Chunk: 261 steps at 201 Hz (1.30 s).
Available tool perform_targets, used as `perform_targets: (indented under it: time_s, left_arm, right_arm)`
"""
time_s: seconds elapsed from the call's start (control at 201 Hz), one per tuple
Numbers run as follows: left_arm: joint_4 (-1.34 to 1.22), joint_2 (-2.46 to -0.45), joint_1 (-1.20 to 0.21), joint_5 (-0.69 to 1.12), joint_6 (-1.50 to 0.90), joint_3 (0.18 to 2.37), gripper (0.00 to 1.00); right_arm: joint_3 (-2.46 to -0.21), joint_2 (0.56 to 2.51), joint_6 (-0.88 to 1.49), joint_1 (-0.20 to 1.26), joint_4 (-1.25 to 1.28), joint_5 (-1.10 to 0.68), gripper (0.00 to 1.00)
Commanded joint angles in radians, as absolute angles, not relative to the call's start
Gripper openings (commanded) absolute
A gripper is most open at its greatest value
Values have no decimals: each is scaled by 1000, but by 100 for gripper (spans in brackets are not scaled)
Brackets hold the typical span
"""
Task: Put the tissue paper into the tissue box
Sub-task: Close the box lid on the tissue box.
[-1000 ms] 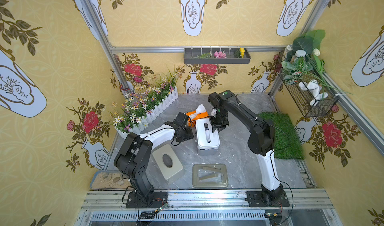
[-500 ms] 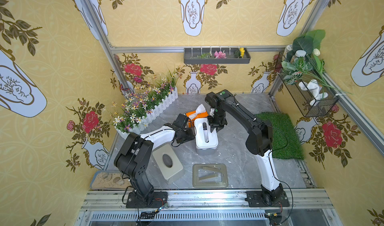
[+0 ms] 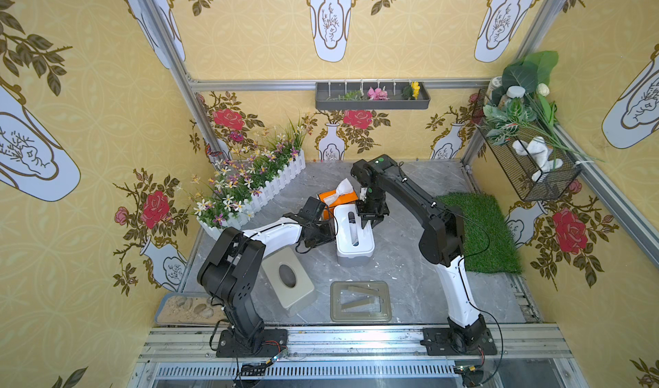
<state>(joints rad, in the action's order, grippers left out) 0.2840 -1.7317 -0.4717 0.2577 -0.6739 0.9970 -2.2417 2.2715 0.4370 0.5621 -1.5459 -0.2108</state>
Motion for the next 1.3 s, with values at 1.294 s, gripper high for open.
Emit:
perform_targets:
  time_s: [1.294]
  left_arm:
    - [237,-1792,-426,265,-515,1226,54]
  right_arm:
    - [-2233,2296,410,549,-1565,-233,16]
